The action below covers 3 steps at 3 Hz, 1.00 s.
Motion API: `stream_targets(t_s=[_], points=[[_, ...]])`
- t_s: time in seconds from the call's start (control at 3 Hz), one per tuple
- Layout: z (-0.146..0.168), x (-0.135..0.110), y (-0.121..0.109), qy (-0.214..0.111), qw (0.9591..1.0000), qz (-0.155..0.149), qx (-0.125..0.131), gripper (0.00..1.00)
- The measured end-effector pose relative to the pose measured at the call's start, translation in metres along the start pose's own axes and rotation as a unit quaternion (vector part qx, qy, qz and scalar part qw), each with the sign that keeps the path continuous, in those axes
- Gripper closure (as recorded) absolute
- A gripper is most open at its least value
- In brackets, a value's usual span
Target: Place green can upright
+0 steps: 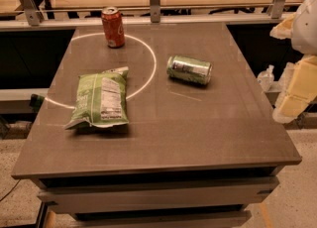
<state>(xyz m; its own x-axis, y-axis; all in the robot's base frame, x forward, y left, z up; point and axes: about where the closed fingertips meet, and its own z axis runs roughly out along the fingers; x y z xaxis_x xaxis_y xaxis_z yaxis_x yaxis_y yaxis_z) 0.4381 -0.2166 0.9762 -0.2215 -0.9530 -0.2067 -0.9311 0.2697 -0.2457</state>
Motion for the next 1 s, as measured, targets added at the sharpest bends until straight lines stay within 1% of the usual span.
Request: stream_targets(t_s=[0.33,0.67,1.0], points=[[-0.001,-0.003,-0.003,-0.005,1.0000,-0.002,0.003,0.00],[0.009,-0.026,-0.022,-0.003,1.0000,-0.002,-0.005,0.00],[0.029,-0.063,-0.046,-0.004,0.9998,0.000,-0.020,0.00]])
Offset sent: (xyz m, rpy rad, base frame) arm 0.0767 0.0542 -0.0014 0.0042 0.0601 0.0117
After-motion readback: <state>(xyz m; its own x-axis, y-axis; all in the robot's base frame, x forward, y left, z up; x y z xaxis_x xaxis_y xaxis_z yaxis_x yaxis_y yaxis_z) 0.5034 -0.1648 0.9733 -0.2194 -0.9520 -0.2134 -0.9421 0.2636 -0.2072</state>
